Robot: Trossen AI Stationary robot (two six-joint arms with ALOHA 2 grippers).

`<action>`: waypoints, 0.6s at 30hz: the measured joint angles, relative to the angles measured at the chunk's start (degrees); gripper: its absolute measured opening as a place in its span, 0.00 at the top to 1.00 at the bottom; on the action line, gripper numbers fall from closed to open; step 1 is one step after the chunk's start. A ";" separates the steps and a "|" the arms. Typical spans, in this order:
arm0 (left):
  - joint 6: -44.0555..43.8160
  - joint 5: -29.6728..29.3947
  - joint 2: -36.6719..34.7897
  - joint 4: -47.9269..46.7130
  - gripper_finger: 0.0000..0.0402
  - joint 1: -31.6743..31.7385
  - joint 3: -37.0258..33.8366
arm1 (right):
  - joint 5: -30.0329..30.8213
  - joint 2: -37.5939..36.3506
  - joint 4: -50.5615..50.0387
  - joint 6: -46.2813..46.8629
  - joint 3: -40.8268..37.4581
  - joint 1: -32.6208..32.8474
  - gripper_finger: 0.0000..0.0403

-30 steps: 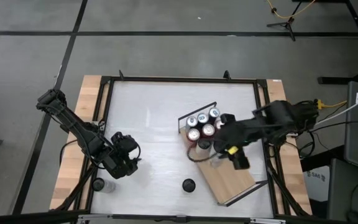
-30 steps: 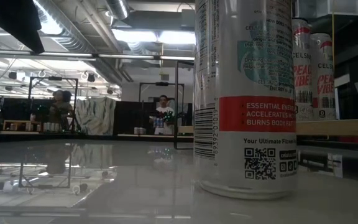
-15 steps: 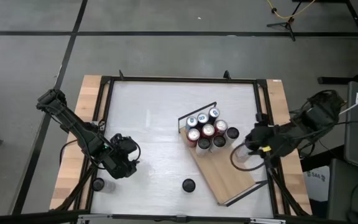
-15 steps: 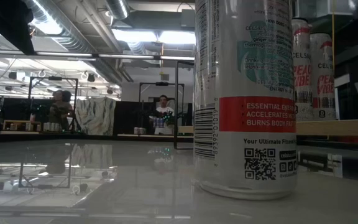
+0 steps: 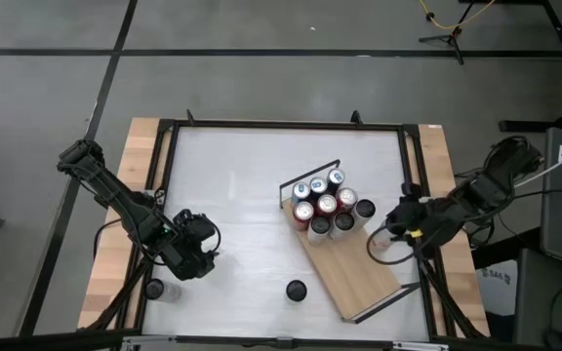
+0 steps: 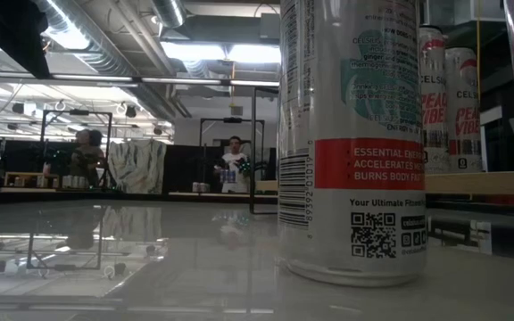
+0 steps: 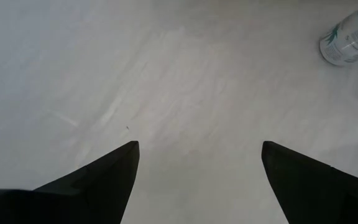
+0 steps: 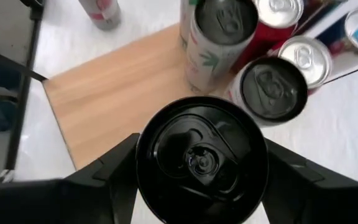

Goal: Place canned beverage on shelf
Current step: Put the white pink soda can on the shelf aligned with the other white pink soda cans

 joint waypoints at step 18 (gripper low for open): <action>-0.02 -0.07 0.00 0.02 0.17 0.00 0.02 | 4.87 -2.87 9.65 -2.69 -14.68 -0.02 0.38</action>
